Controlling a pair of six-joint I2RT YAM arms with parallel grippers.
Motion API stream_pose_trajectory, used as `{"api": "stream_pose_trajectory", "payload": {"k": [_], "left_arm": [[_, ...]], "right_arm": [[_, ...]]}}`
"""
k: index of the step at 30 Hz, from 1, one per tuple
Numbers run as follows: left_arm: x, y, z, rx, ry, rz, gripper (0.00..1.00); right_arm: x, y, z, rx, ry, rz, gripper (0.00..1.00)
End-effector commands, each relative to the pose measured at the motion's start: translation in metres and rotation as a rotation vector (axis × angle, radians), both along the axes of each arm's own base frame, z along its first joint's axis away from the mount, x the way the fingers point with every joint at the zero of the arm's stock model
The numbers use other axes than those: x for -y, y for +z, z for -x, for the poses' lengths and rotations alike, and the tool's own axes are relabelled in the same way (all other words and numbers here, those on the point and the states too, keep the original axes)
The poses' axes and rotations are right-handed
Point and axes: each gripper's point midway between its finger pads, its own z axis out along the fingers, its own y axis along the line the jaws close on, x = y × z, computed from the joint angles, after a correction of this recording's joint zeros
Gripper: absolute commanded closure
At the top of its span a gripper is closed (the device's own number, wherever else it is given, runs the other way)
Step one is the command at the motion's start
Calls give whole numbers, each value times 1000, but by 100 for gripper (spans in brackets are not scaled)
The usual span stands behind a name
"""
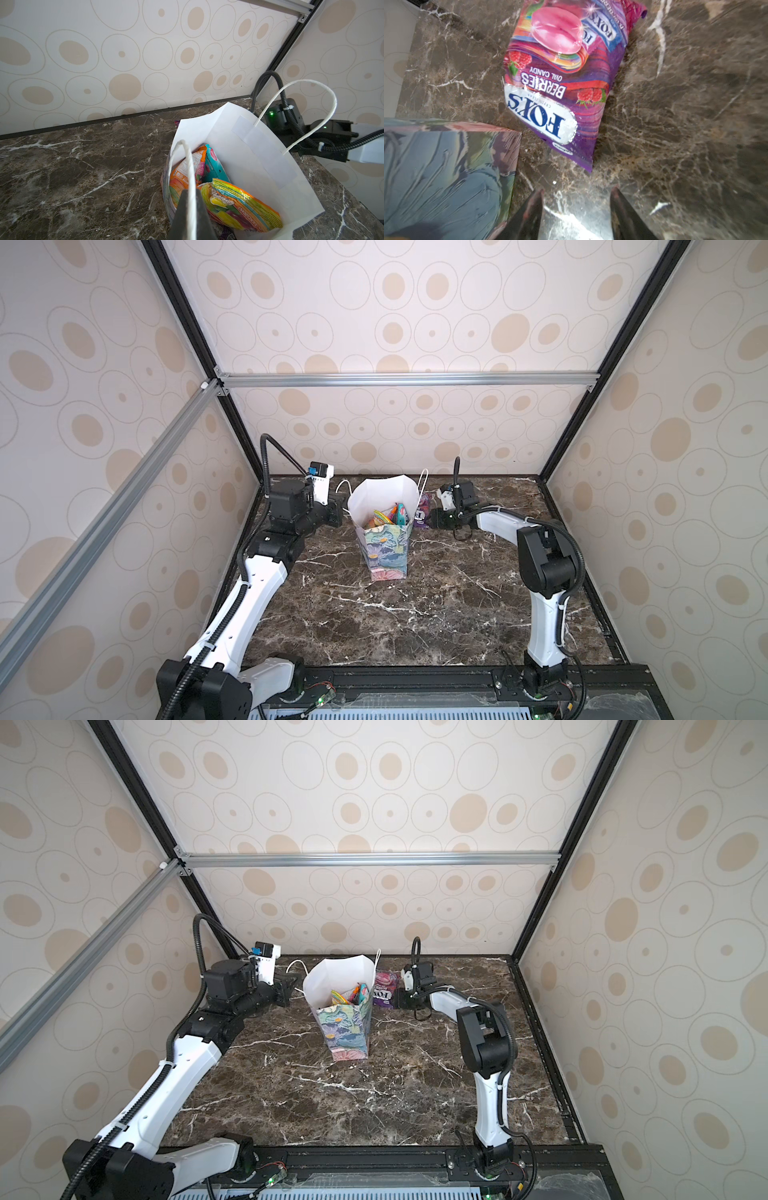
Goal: Place the snacks into the paper bag
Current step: Pick up the snack from the top-center of the table.
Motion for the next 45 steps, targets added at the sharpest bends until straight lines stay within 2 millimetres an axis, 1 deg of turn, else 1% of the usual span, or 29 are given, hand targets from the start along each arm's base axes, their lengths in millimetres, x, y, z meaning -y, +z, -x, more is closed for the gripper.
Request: {"api": "stream_pose_trajectory", "payload": {"k": [1,4,7,14,15,19,21,22,26,29,30,32,37,40,45], "left_arm": [[2,0,3,4,-14,-5,95],[2,0,2,2,-15,-5,95],[2,0,3,3,-17,-6,95],[2,0,2,2,-13,-6,95],[2,0,2,1,-15,-5,95],[2,-1,2,-2,-16,-7,95],[2,-1,2,-2,-15,-8,95],[2,0,3,0,-15,-7,95],[2,-1,3,-1,-13,-8,95],[2,0,3,1,-13,-9,95],[2,0,3,1,-14,-9,95],[2,0,3,2,-12,-11,95],[1,0,3,3,-12,-10,95],[2,1,3,3,-12,-8,95],[2,1,3,4,-14,-7,95]], "right_arm": [[-5,1,-13,8,-3,-35,46],[-7,-11,-20,-15,-15,-34,46],[-9,-19,-24,-26,-24,-46,46],[-14,-28,-32,-34,-39,-73,46],[-14,-28,-32,-35,-38,-76,48],[-17,-34,-33,-47,-41,-91,55],[-17,-36,-33,-51,-46,-99,61],[-18,-37,-33,-52,-48,-106,65],[-21,-36,-34,-55,-55,-132,88],[-21,-29,-36,-42,-62,-144,98],[-21,-25,-36,-34,-62,-147,100],[-20,-17,-38,-18,-67,-152,100],[-19,10,-37,38,-68,-174,100],[-15,29,-34,71,-68,-180,100],[-7,67,-27,154,-70,-156,100]]}}
